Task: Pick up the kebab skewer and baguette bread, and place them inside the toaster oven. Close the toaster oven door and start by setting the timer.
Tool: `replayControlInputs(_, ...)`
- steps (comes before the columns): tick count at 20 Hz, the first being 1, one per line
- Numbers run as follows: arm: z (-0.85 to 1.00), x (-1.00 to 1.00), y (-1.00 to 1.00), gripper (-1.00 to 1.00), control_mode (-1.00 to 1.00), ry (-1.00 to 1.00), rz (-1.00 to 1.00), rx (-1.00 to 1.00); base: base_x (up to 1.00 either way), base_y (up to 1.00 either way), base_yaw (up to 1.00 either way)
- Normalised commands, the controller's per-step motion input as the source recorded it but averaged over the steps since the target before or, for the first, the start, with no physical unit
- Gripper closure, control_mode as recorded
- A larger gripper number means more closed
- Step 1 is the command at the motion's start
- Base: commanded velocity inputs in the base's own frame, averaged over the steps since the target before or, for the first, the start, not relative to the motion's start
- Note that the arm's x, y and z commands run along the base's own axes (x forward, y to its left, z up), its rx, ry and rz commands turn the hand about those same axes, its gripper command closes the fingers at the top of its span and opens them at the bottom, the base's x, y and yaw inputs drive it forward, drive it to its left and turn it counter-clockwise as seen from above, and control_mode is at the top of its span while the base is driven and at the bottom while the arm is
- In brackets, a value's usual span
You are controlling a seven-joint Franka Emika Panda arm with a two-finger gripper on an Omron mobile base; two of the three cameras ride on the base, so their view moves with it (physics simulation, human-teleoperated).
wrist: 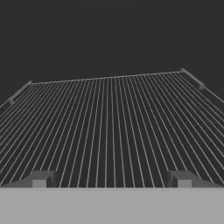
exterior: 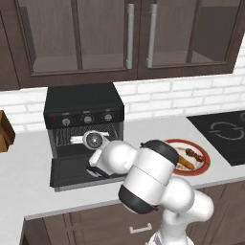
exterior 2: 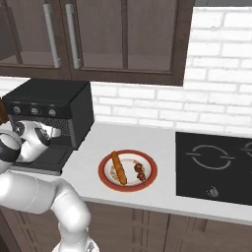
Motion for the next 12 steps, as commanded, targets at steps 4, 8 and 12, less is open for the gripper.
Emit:
replayControlInputs(4, -0.23, -0.01, 0.00, -1.00, -1.00, 0.11, 0.00, 0.00, 0.00, 0.00, 0.00)
replayControlInputs(8, -0.51, -0.47, 0.00, -1.00, -1.00, 0.09, 0.00, 0.00, 0.00, 0.00, 0.00)
replayControlInputs(12, -0.71, -0.94, 0.00, -1.00, -1.00, 0.10, 0.00, 0.00, 0.00, 0.00, 0.00)
